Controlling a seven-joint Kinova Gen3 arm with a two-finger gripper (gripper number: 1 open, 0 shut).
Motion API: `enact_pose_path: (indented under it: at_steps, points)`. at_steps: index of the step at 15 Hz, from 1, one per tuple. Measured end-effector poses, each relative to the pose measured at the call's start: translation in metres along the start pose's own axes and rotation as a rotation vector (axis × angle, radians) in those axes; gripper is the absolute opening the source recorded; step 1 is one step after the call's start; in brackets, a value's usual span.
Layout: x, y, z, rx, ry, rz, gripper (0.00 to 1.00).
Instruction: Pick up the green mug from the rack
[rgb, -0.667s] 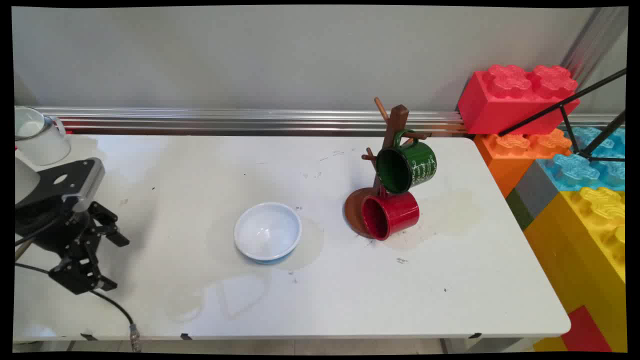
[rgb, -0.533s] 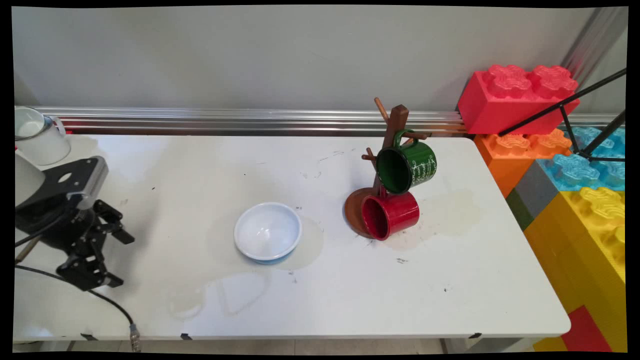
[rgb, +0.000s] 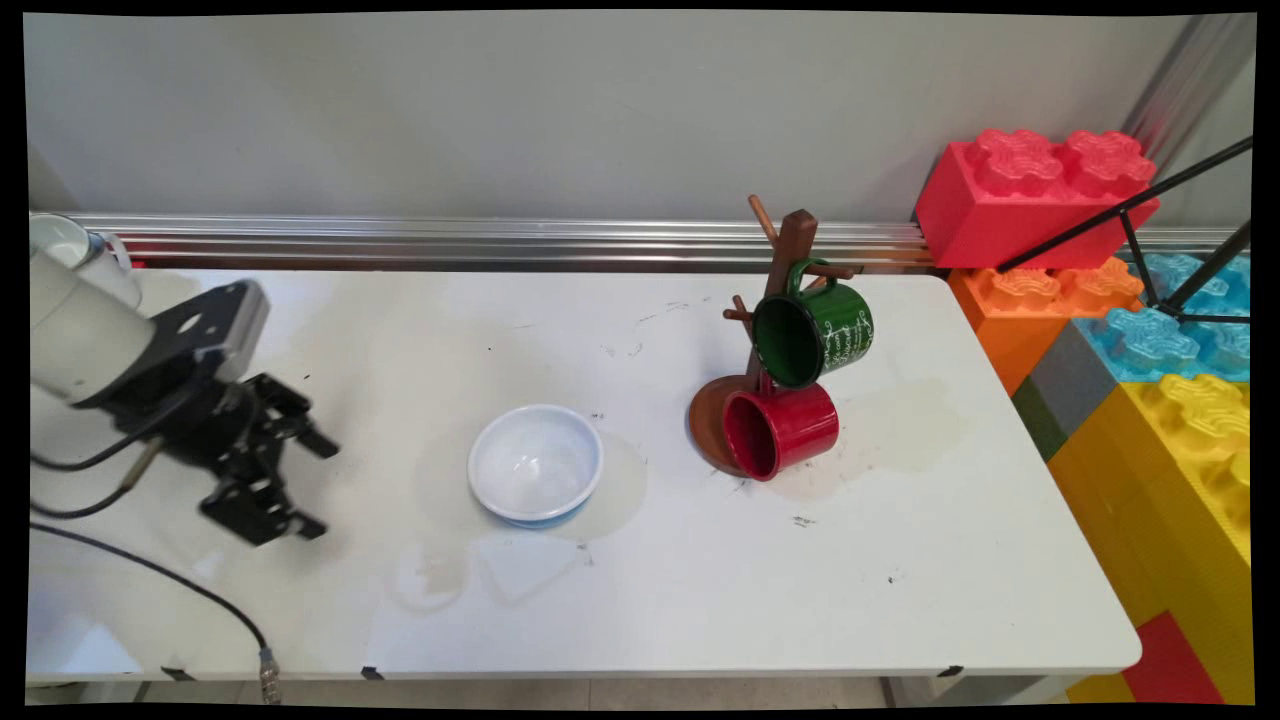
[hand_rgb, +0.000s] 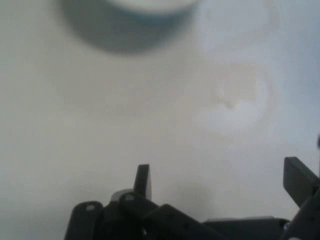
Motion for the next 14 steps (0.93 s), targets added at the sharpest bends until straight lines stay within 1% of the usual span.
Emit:
enact_pose_path:
  at_steps: [2, 4, 7, 9, 12, 14]
  points:
    - [0.020, -0.003, 0.004, 0.017, 0.042, 0.006, 1.00]
    - [0.039, -0.004, 0.006, 0.034, 0.071, 0.010, 1.00]
    - [0.070, -0.001, 0.010, 0.053, 0.099, 0.012, 1.00]
    - [0.093, 0.003, 0.012, 0.062, 0.113, 0.007, 1.00]
    - [0.139, 0.015, 0.015, 0.073, 0.144, 0.000, 1.00]
    - [0.165, 0.022, 0.017, 0.074, 0.162, -0.012, 1.00]
